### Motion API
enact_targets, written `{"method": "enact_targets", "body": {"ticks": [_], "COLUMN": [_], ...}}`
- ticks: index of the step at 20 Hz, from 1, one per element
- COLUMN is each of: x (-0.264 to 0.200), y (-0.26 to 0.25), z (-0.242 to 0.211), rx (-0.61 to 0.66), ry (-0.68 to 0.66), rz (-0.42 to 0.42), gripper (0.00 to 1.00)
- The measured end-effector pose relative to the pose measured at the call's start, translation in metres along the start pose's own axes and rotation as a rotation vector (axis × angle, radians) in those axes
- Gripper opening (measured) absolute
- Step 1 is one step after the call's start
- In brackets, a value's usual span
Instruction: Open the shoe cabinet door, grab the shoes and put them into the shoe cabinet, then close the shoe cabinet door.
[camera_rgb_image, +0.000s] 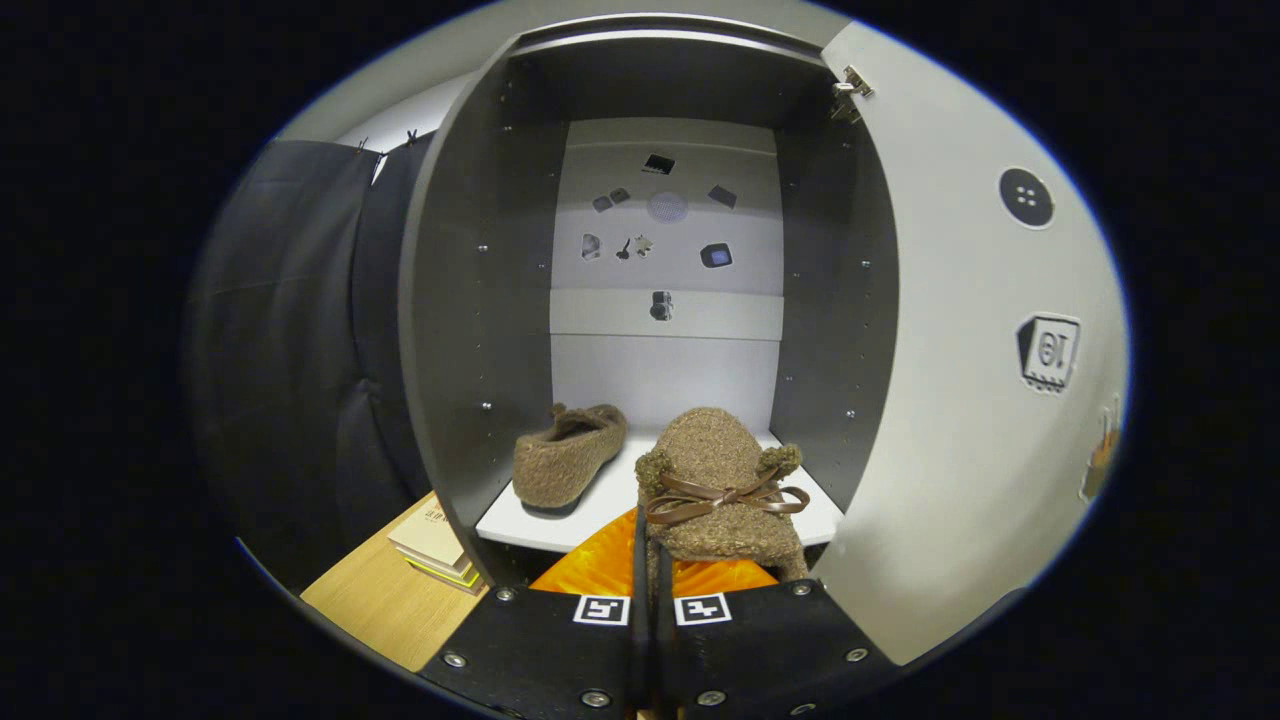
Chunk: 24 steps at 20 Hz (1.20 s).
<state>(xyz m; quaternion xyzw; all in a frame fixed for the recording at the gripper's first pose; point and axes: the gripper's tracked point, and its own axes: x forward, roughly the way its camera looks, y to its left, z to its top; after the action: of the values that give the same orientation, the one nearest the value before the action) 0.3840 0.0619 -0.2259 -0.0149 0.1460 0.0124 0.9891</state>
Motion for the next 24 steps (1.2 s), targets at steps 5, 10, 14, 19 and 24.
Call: {"method": "enact_targets", "body": {"ticks": [5,10,14,19,24], "x": [0.073,0.135,0.169,0.204,0.206], "y": [-0.014,-0.023,-0.026,-0.026,-0.027], "z": [0.017,0.026,0.022,0.012,0.007], "rx": [-0.004,0.020,0.030,0.035,0.047], "ry": [0.000,-0.006,0.002,0.025,0.043], "rz": [0.010,0.040,0.062,0.064,0.076], "gripper": [0.02,0.02,0.02,0.03,0.14]}}
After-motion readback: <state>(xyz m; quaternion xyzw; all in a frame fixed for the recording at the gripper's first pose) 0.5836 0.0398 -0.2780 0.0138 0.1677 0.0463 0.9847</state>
